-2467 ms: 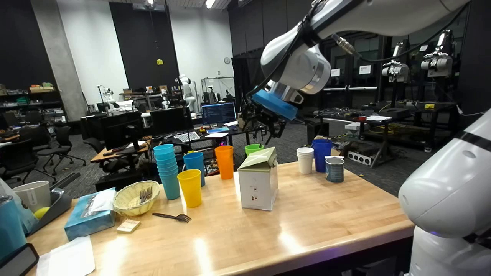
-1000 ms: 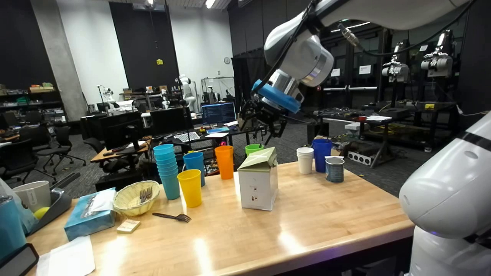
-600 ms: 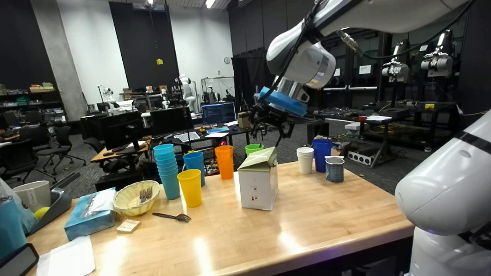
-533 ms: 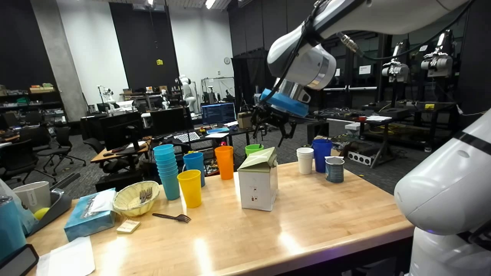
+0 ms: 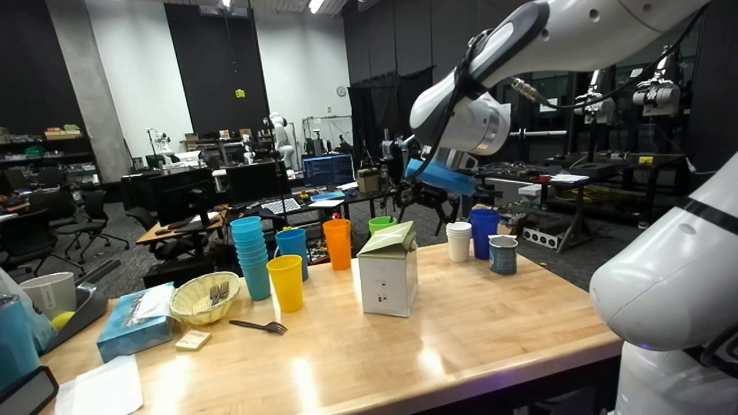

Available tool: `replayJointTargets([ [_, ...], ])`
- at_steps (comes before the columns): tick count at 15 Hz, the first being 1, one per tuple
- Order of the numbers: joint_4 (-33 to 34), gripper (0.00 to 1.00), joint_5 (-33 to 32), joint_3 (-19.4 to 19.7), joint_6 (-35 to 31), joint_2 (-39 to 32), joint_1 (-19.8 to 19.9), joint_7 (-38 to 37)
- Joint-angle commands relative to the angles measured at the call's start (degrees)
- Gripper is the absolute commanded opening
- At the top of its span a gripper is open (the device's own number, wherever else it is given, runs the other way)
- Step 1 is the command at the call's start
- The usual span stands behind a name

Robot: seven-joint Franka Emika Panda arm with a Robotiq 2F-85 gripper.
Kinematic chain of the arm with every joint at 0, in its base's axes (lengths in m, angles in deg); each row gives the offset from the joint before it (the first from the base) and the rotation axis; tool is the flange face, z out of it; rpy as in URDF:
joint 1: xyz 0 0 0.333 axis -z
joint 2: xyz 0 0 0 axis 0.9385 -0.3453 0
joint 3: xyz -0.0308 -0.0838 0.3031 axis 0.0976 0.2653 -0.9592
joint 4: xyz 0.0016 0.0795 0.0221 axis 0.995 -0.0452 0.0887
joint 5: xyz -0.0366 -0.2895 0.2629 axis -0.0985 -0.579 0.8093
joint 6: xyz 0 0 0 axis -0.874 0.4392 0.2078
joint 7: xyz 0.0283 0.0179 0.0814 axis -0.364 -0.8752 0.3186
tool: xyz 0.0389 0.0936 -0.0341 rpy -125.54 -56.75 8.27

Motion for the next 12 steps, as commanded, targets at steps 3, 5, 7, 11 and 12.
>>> replayJointTargets([
  [3, 0.2, 1.0, 0.9, 0.9, -5.2, -2.2, -1.3, 3.1],
  [5, 0.9, 1.0, 0.9, 1.0, -7.0, -2.9, -1.5, 4.2],
  [7, 1.6, 1.0, 1.2, 1.1, -8.6, -3.4, -2.1, 5.3],
  [11, 2.2, 1.0, 3.1, 1.6, -11.8, -5.0, -4.2, 7.4],
  [12, 2.4, 1.0, 4.0, 1.9, -12.4, -5.5, -4.8, 8.3],
])
